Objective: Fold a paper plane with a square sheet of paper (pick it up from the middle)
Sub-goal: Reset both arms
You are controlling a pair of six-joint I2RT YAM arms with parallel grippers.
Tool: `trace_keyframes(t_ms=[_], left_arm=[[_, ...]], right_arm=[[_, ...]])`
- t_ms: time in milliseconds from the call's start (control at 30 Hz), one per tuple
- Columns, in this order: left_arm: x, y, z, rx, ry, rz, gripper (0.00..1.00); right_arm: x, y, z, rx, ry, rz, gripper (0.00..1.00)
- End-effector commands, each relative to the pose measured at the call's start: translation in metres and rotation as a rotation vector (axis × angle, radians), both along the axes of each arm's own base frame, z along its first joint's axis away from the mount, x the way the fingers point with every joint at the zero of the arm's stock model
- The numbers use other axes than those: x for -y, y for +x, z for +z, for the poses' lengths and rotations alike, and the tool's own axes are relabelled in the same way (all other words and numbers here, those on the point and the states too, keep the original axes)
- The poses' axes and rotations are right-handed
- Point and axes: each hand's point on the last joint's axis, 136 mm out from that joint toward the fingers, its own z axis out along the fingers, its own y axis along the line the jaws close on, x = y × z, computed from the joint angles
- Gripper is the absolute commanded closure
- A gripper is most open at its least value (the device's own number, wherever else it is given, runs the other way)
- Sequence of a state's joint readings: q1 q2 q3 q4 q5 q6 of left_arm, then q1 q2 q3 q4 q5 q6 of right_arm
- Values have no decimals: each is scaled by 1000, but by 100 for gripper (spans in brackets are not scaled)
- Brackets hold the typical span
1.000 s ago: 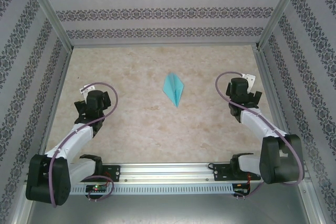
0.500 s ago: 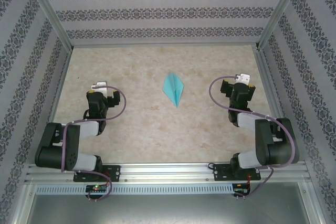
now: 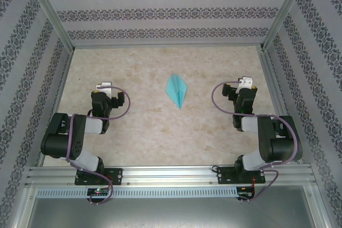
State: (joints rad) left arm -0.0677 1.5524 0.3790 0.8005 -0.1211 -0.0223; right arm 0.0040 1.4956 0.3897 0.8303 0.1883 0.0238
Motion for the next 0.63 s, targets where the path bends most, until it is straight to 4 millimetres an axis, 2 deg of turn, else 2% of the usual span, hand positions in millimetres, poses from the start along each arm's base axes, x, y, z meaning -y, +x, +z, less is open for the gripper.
trace_keyframes(t_ms=[0,133,567,600], left_arm=[[0,10,18,68,29,8,0],[9,12,18,58,30,-47,0],[9,12,17,54,29,-51,0],[9,12,17,55,29,-50,0]], right_arm=[[-2,2,8,38,-3,22,2],[-2,2,8,38,-3,22,2],[-3,1,9,44,-4,23,2],[-8,1,9,49,-7,54,2]])
